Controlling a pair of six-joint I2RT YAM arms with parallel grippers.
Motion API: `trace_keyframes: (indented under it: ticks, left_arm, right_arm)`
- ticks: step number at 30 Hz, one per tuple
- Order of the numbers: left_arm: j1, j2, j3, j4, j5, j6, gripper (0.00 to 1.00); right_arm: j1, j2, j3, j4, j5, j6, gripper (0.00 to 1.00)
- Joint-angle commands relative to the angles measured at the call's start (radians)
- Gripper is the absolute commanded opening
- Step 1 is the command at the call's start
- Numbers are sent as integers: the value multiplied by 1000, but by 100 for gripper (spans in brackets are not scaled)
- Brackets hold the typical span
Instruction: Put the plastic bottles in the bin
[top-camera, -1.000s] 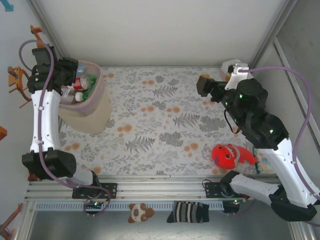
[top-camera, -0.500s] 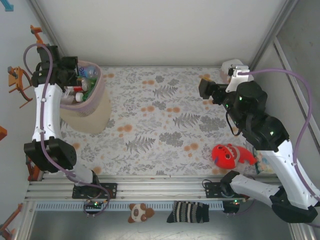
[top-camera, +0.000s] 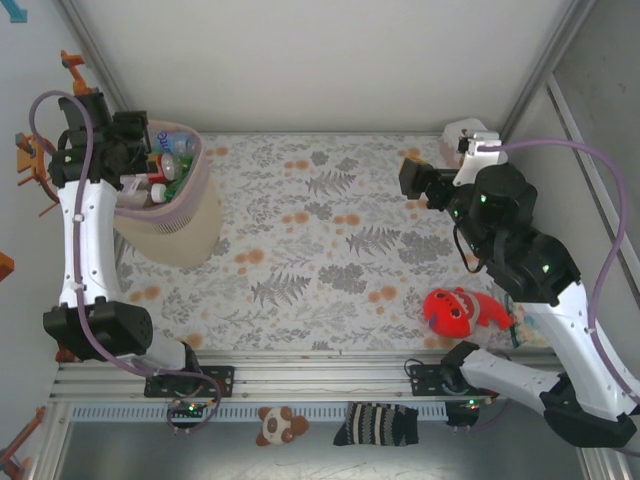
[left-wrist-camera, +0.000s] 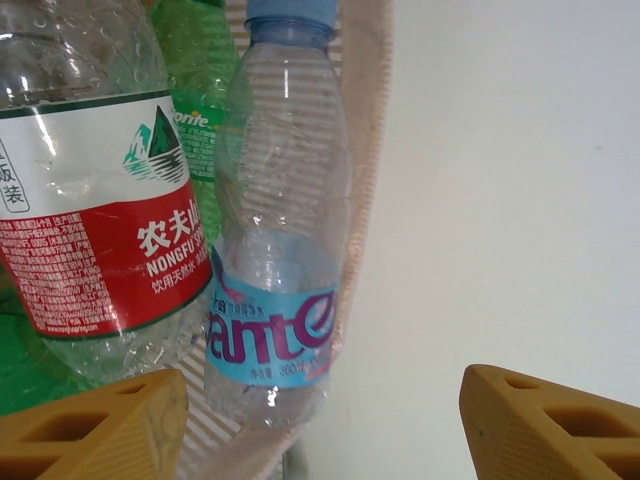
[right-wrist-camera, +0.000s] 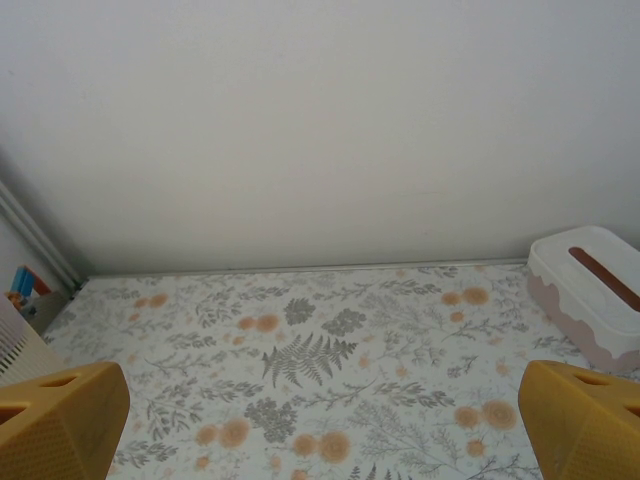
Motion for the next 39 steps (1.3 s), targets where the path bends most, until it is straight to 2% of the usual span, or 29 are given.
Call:
trace_keyframes:
  ticks: [1, 5, 8, 18, 29, 39]
  left_arm:
    - [4, -23, -2, 46, 27, 40, 69]
    - [4, 20, 4, 208, 144, 60, 67]
    - [-6, 72, 60, 246, 191, 93, 66]
    - [-11, 142, 97, 244, 193, 129, 65]
    - [-10, 131, -72, 284, 184, 151, 66]
    - [10, 122, -111, 229, 164, 176, 69]
  right_arm:
    - [-3, -15, -4, -1, 19, -1, 98]
    - [-4, -12, -2, -2, 12, 2, 98]
    - [-3, -8, -1, -3, 14, 2, 98]
    - [-3, -3, 4, -5, 24, -4, 98]
    - [-3, 3, 4, -11, 27, -6, 98]
    - [-3, 0, 8, -19, 24, -5, 98]
